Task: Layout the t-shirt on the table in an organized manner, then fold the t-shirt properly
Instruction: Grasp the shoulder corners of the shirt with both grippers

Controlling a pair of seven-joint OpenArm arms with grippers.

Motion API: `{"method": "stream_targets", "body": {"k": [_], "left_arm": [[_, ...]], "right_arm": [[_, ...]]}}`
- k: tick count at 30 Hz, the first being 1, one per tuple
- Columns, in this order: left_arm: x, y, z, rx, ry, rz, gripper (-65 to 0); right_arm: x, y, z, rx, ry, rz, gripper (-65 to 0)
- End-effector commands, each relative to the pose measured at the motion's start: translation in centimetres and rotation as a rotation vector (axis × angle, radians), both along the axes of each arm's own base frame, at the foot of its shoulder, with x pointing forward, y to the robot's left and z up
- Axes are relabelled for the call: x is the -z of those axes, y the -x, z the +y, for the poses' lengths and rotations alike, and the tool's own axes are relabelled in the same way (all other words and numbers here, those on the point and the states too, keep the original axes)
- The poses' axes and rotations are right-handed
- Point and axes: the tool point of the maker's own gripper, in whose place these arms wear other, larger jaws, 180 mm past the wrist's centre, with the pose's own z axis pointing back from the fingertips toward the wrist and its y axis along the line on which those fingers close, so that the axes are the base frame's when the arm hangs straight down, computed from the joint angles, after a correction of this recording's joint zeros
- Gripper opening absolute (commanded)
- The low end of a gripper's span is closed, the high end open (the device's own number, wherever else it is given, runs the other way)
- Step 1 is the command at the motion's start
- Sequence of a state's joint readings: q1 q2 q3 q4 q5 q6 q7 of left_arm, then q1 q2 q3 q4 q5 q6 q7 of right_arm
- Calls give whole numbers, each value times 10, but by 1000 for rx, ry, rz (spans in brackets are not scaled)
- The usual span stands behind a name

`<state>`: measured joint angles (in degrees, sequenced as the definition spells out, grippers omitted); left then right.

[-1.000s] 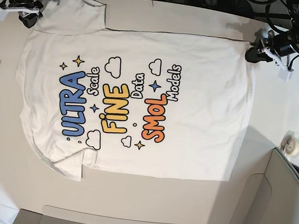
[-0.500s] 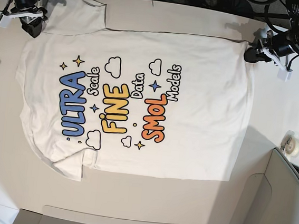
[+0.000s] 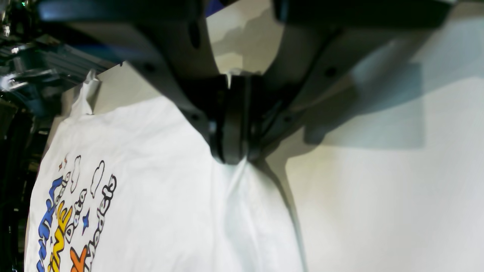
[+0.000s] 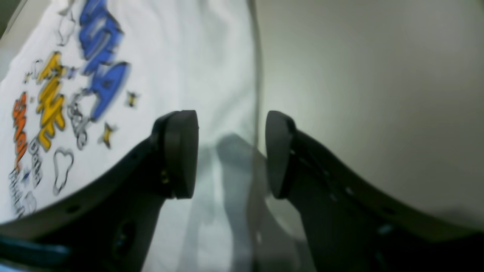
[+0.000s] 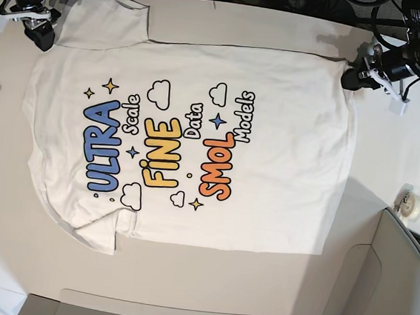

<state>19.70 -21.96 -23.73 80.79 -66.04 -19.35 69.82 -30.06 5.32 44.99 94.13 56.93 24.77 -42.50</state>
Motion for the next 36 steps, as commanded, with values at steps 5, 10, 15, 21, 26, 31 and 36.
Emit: {"method": "stream_targets", "body": {"k": [5, 10, 15, 21, 26, 31, 36], "left_arm": [[21, 26, 11, 43, -92, 140, -650], [21, 25, 11, 43, -92, 138, -650], [22, 26, 8, 52, -89, 142, -650], [22, 26, 7, 55, -88, 143, -650], [22, 26, 7, 55, -88, 143, -650], [23, 27, 7, 55, -88, 144, -650], [23, 28, 7, 55, -88, 147, -650]], "right_arm": [[32, 15, -22, 43, -169, 38, -359], [45, 16, -17, 37, -237, 73, -359], [46, 16, -14, 31, -241, 75, -359], [51, 18, -8, 5, -203, 127, -387], [40, 20, -5, 60, -115, 193, -396], [36, 17, -5, 66, -92, 198, -396], [49, 12, 1, 68, -143, 205, -395]]}}
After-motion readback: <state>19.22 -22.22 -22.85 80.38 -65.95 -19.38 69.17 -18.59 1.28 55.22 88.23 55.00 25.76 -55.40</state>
